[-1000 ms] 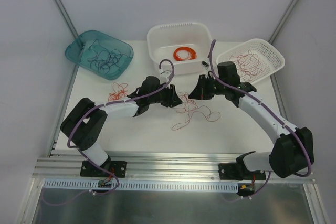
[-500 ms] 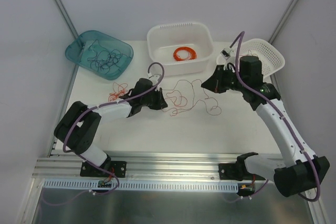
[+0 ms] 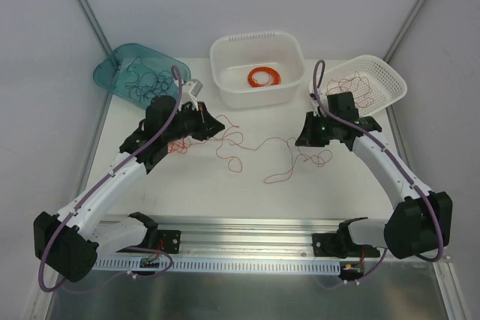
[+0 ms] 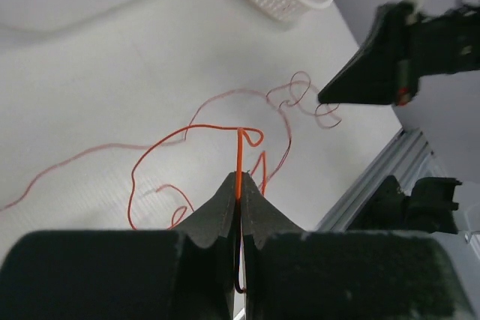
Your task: Untangle the cables
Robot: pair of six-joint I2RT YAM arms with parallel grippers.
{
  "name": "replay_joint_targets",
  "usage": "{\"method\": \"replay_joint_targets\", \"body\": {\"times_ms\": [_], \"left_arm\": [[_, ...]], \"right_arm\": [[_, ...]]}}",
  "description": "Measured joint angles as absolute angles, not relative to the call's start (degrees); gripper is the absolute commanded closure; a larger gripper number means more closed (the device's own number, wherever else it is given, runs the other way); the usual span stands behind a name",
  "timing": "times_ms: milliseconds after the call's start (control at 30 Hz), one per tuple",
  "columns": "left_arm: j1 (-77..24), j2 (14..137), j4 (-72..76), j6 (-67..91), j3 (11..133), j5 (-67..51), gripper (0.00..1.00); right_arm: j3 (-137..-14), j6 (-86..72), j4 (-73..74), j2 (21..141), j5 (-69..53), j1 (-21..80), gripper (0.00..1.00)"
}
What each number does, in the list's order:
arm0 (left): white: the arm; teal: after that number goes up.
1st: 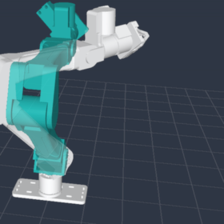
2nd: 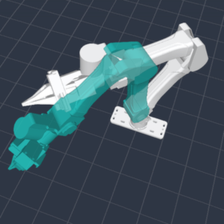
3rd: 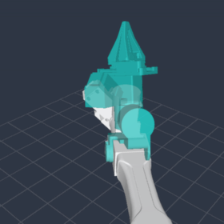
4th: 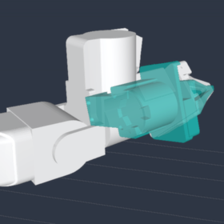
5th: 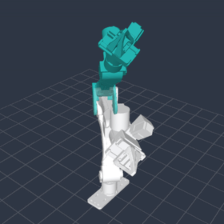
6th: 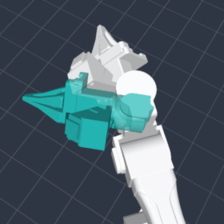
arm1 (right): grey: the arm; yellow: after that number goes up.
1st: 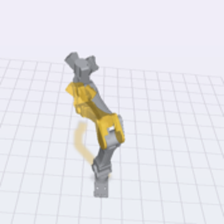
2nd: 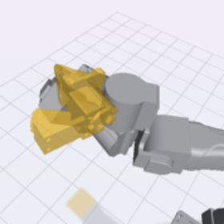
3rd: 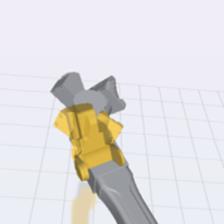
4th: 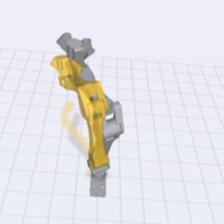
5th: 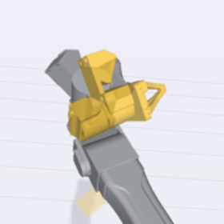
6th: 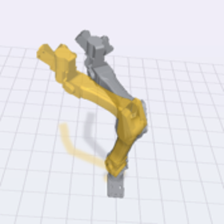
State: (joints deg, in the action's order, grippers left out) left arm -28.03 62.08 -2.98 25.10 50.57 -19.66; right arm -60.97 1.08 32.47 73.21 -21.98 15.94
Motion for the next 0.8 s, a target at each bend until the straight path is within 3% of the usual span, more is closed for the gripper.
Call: {"method": "replay_joint_targets", "body": {"times_ms": [100,200,267,300,400,600,800], "left_arm": [[-26.06,60.60,-5.10,24.73,56.03,-22.72,1.00],[-24.60,61.21,-7.22,24.58,62.89,-26.00,1.00],[-24.14,62.43,-8.51,24.53,68.34,-28.01,1.00],[-23.90,63.44,-8.80,24.51,71.61,-29.06,1.00],[-23.75,67.16,-9.39,24.43,80.42,-31.68,1.00],[-22.22,79.24,-9.85,23.64,98.37,-33.89,1.00],[-19.73,94.76,-10.22,22.50,115.90,-32.51,0.99]], "right_arm": [[-57.84,0.84,33.15,74.91,-21.82,15.97,0.92],[-57.25,0.54,33.41,75.64,-21.87,16.10,0.80],[-57.25,0.47,33.28,75.55,-21.87,16.16,0.66],[-57.25,0.51,33.30,75.48,-21.82,16.16,0.51],[-57.25,0.58,33.47,75.18,-21.69,16.16,0.27],[-57.34,0.73,34.37,72.66,-20.97,16.45,0.09],[-57.98,0.91,35.86,67.94,-18.92,16.53,0.02]]}}
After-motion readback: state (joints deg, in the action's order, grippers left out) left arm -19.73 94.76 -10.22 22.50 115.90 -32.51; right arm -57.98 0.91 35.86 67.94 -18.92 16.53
